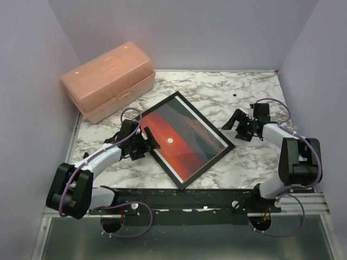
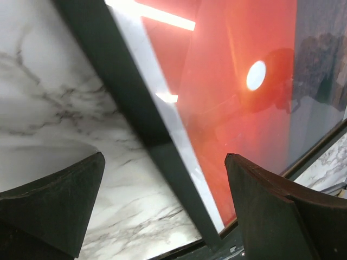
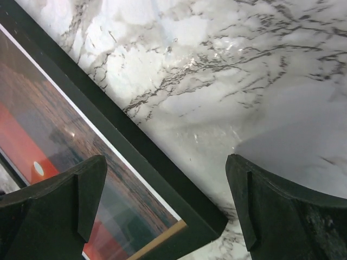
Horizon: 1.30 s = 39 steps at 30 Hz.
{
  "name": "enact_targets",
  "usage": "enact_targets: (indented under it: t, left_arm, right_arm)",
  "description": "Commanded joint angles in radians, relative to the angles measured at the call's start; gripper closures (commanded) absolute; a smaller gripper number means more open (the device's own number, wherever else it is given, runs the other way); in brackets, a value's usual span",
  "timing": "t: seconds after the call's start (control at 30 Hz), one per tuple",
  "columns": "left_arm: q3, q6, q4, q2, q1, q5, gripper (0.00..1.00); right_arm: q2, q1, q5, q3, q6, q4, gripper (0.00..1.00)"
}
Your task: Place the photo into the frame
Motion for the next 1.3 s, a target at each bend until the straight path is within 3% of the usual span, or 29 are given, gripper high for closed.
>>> enact_targets:
  t: [0.0,0.13,0.27,0.67,0.9,1.03,1.13,1.2,1.27]
  left_arm:
    - [0.058,0.028,0.109,0.135,0.005,0.067,0.01]
    - [0.140,0.032,0.151,0.263,-0.008,0.130,0.04]
    - [0.293,0.063,0.093,0.387,-0.060,0.135,0.04]
    - [1.032,0.199,-0.254,0.818,-0.200,0.156,0.02]
    - [1.335,0.233,-0.382,1.010,-0.282,0.168,0.01]
    - [1.434,0.273,-0.489,1.033,-0.292,0.034,0.02]
    - [1.457,0.292,-0.592,0.998,-0.287,-0.190,0.01]
    - [1.381,0.259,-0.591,0.927,-0.266,-0.271,0.01]
    - [1.261,0.222,-0.534,0.824,-0.238,-0.263,0.02]
  right_arm:
    - [0.094,0.010,-0.149,0.023,-0.045,-0.041,0.00]
    - [0.090,0.043,-0.182,-0.027,-0.034,-0.020,0.00]
    - [0.020,0.097,-0.221,-0.118,0.021,-0.007,0.00]
    - [-0.470,0.161,-0.297,-0.470,0.287,-0.069,0.00]
    - [-0.643,0.238,-0.293,-0.579,0.431,-0.019,0.01]
    - [-0.617,0.318,-0.267,-0.586,0.478,0.042,0.01]
    - [-0.578,0.351,-0.251,-0.563,0.479,0.063,0.01]
    - [-0.557,0.358,-0.246,-0.544,0.474,0.069,0.01]
    - [-0.541,0.365,-0.249,-0.526,0.470,0.080,0.01]
